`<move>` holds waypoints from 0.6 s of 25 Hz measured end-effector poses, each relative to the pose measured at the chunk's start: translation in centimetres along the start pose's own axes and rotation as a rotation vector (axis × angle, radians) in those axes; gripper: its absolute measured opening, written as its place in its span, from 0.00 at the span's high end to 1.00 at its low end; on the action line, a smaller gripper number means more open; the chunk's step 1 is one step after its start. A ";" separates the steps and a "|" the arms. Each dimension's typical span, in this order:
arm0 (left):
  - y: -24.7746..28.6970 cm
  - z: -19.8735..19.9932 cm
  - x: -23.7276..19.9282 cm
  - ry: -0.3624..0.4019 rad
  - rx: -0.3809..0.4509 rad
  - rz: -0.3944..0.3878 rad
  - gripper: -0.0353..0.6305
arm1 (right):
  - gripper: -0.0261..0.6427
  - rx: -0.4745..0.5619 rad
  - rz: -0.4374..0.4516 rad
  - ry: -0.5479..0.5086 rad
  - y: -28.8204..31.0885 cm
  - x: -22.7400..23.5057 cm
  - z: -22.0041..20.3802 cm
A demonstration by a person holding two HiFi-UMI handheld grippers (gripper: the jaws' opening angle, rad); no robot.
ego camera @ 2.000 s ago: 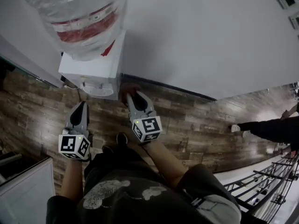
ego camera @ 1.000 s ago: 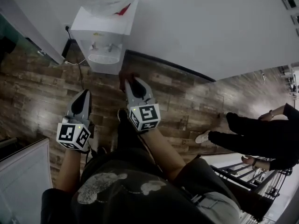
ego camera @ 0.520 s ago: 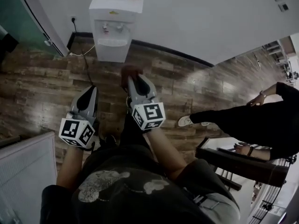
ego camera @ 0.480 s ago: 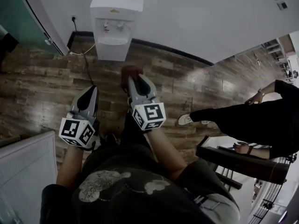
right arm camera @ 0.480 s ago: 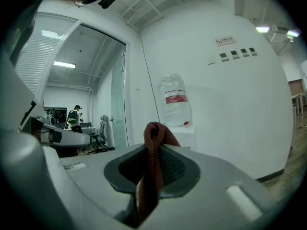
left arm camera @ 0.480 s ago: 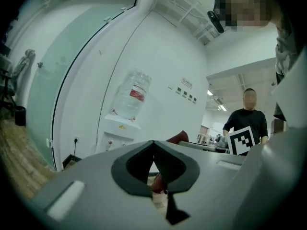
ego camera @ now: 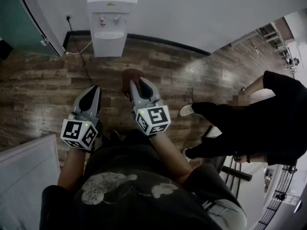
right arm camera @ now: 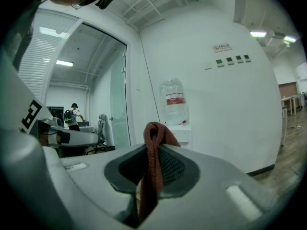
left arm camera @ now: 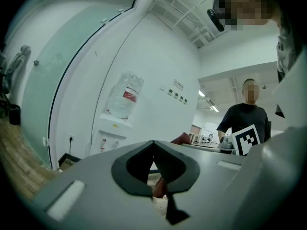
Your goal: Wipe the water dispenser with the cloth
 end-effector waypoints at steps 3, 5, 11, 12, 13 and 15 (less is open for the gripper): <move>0.2 -0.3 0.7 0.006 -0.011 -0.028 0.92 | 0.90 -0.007 -0.006 0.004 -0.4 0.1 -0.2; 0.4 -0.6 1.0 0.005 -0.017 -0.040 0.92 | 0.90 -0.008 -0.006 0.000 -0.7 0.2 -0.3; 0.6 -1.4 2.1 0.018 -0.030 -0.046 0.92 | 0.90 -0.010 0.001 -0.019 -2.0 0.1 -0.5; 0.7 -1.5 2.2 0.020 -0.036 -0.047 0.92 | 0.90 -0.015 0.003 -0.020 -2.0 0.1 -0.5; 0.7 -1.5 2.2 0.019 -0.041 -0.047 0.92 | 0.90 -0.021 0.005 -0.019 -2.0 0.0 -0.6; 0.9 -1.4 2.0 0.010 -0.046 -0.040 0.92 | 0.90 -0.031 0.011 -0.019 -1.9 -0.1 -0.6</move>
Point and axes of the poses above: the fingertips, and each gripper's own axes: y forward along the fingers, x to its right, z out of its top, the point moved 8 cm from there along -y, backward along the fingers, and after that the axes turned 5 degrees about -y, right-handed, at the moved point
